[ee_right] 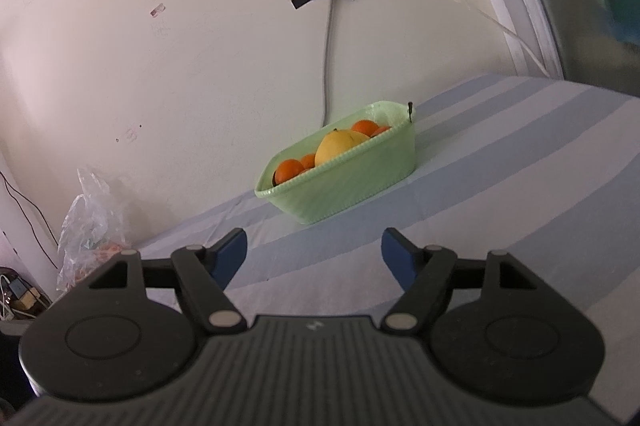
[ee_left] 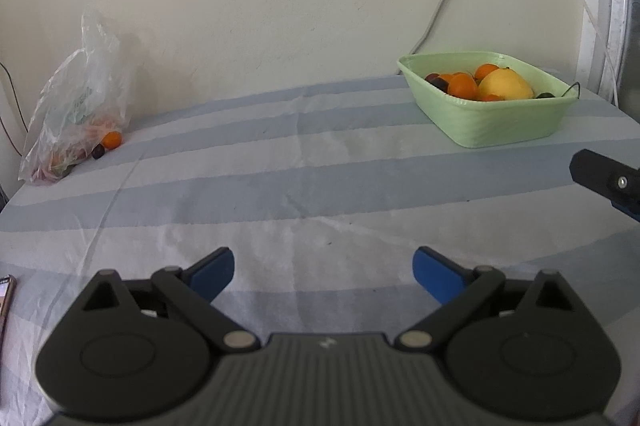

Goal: Organize fruits

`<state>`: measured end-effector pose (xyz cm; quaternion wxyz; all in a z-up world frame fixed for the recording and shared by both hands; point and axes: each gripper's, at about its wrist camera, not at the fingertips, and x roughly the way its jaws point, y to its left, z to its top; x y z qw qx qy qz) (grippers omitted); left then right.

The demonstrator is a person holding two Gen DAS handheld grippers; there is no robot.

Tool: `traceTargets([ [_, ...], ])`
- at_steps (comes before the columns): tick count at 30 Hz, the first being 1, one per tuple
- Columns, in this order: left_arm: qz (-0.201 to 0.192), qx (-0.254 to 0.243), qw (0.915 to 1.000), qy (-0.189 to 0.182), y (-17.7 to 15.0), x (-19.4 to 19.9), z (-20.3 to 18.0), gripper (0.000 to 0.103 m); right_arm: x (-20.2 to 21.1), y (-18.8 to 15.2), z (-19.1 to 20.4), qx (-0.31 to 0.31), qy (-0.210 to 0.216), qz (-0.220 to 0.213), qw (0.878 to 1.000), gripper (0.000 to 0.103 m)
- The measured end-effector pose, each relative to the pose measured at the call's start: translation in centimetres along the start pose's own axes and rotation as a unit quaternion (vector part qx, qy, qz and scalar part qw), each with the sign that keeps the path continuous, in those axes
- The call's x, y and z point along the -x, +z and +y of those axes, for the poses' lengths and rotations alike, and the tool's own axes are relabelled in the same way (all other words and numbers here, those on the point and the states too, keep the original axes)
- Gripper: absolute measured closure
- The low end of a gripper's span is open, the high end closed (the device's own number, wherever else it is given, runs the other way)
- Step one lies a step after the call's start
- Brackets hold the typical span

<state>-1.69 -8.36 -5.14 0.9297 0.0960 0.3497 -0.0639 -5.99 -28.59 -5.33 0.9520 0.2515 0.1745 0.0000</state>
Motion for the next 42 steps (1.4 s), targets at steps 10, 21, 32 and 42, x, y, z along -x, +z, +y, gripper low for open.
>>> traceTargets([
  [10, 0.004, 0.003, 1.0000, -0.003, 0.15, 0.04, 0.12, 0.004, -0.05, 0.13, -0.12, -0.007, 0.000, 0.003, 1.000, 0.026],
  [21, 0.011, 0.006, 0.9998, -0.014, 0.16, 0.11, 0.16, 0.005, -0.07, 0.03, -0.22, -0.014, 0.003, 0.003, 1.000, 0.026],
  [32, 0.013, 0.004, 0.9998, -0.016, -0.06, 0.21, -0.12, 0.004, -0.01, 0.06, -0.45, -0.022, 0.004, 0.003, 1.000, 0.025],
  [42, 0.016, 0.002, 0.9998, -0.016, -0.14, 0.10, -0.14, 0.004, -0.01, 0.02, -0.43, -0.022, 0.004, 0.003, 1.000, 0.025],
])
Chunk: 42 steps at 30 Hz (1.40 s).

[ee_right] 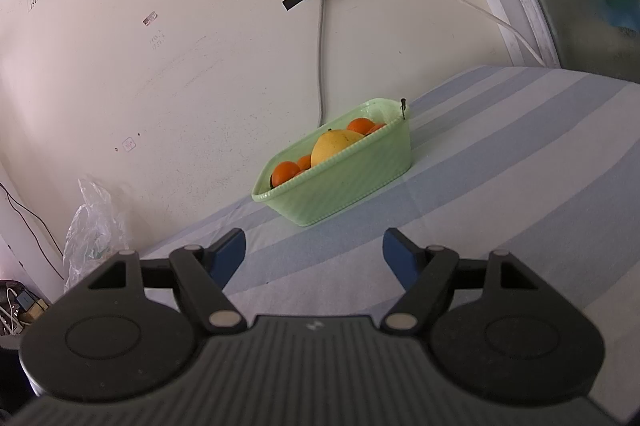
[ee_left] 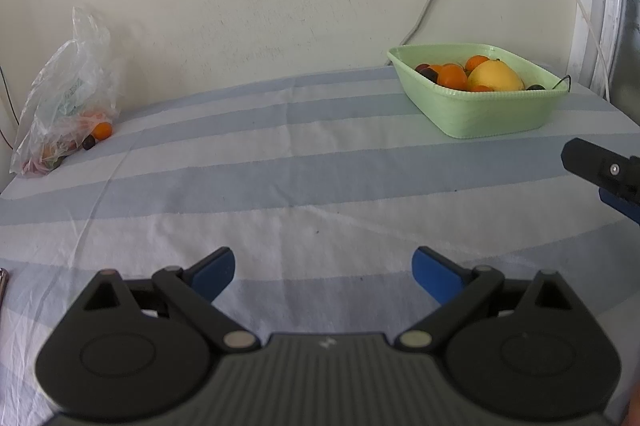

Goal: Organize fruits

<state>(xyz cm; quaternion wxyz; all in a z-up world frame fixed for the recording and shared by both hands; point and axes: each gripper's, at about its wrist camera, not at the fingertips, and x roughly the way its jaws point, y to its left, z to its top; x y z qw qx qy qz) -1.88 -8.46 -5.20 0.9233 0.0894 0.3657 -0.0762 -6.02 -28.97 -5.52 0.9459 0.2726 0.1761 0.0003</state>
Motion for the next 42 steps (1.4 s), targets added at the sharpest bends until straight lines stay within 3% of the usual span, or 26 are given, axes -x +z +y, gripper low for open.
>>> traceTargets([
  [42, 0.003, 0.003, 0.9999, -0.010, 0.10, -0.01, 0.10, 0.000, -0.04, -0.06, -0.04, -0.005, 0.001, 0.000, 1.000, 0.025],
])
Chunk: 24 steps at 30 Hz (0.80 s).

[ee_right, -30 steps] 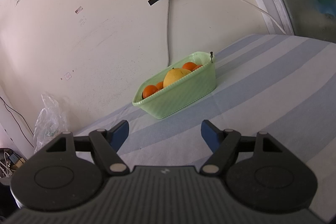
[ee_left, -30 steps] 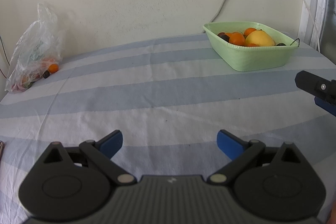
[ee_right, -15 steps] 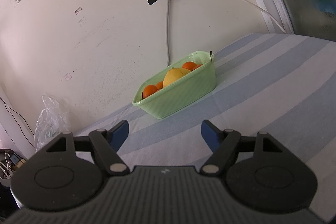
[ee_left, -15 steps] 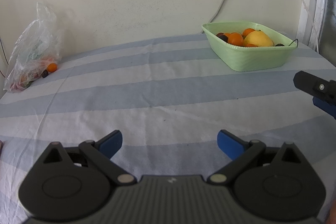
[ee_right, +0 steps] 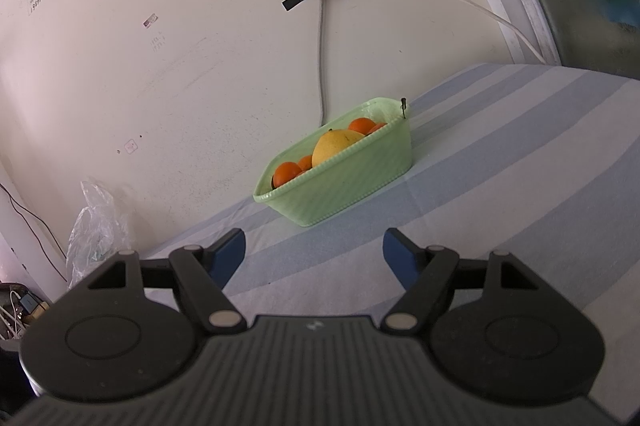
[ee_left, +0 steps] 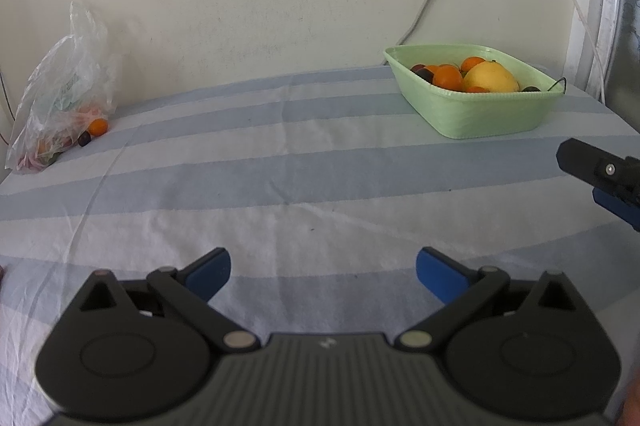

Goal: Organize fruits

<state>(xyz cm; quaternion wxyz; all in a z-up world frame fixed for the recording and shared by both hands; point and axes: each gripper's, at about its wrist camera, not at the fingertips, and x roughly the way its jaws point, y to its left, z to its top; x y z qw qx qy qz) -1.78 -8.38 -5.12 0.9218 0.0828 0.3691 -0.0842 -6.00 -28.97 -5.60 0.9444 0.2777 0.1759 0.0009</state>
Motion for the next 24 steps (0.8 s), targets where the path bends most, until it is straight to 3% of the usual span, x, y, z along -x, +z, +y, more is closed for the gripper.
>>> traceTargets([
  [24, 0.006, 0.002, 0.9999, 0.011, 0.14, -0.11, -0.11, 0.000, -0.03, 0.01, 0.02, 0.000, 0.000, 0.000, 1.000, 0.025],
])
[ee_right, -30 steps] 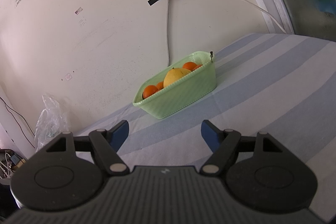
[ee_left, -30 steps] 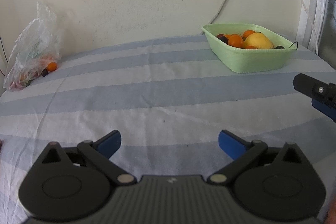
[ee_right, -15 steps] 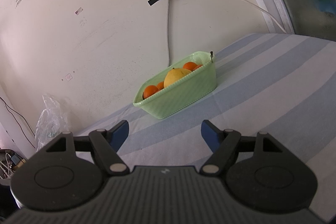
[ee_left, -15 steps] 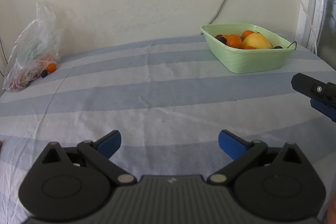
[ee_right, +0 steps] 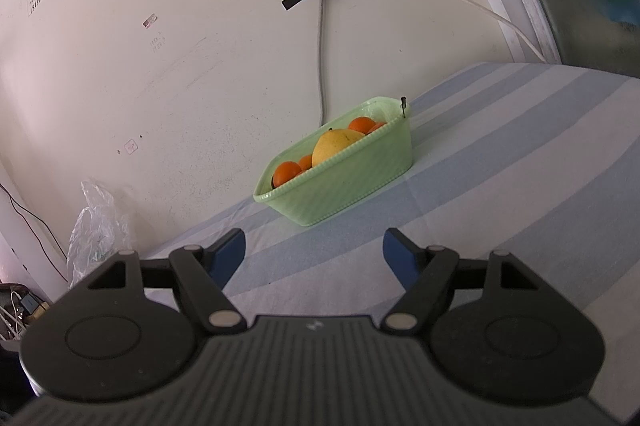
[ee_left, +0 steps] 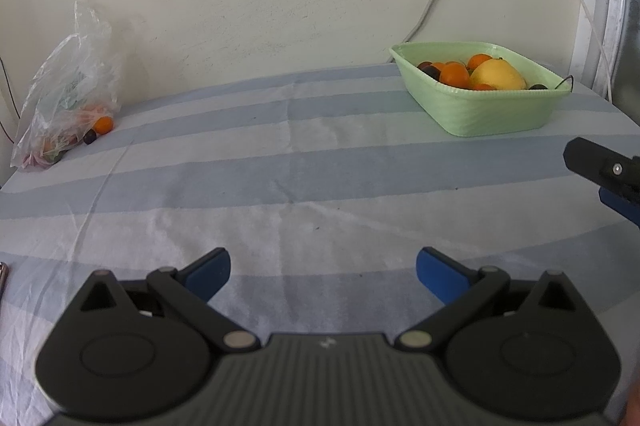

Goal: Organize fruits

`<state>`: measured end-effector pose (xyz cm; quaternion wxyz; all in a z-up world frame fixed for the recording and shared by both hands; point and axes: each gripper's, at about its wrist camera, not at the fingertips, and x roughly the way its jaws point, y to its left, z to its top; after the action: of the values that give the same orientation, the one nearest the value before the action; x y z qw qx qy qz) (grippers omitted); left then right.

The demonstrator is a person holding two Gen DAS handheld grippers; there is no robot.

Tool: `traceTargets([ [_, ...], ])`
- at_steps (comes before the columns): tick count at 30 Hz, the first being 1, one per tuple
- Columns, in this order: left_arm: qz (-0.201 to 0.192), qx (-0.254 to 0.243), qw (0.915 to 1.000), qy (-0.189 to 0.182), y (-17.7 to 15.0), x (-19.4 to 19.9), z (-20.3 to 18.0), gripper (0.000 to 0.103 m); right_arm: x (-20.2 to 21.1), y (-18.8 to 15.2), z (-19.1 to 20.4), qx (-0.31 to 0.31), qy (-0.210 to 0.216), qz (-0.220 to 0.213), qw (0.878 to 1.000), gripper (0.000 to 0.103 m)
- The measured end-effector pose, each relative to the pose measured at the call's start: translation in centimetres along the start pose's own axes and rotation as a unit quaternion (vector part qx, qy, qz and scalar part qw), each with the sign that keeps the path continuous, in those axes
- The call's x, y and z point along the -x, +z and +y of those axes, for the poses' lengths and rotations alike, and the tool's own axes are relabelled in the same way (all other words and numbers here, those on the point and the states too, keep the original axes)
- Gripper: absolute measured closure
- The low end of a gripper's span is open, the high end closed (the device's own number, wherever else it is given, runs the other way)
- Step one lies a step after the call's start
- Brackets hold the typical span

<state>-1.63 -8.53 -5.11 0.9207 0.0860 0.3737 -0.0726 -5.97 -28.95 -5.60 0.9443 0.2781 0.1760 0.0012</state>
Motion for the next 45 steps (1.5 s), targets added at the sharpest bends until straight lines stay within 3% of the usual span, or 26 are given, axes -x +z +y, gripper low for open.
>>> traceTargets([
  [45, -0.008, 0.004, 1.0000, 0.004, -0.35, 0.29, 0.08, 0.000, 0.22, 0.03, -0.13, -0.011, 0.002, -0.005, 1.000, 0.025],
])
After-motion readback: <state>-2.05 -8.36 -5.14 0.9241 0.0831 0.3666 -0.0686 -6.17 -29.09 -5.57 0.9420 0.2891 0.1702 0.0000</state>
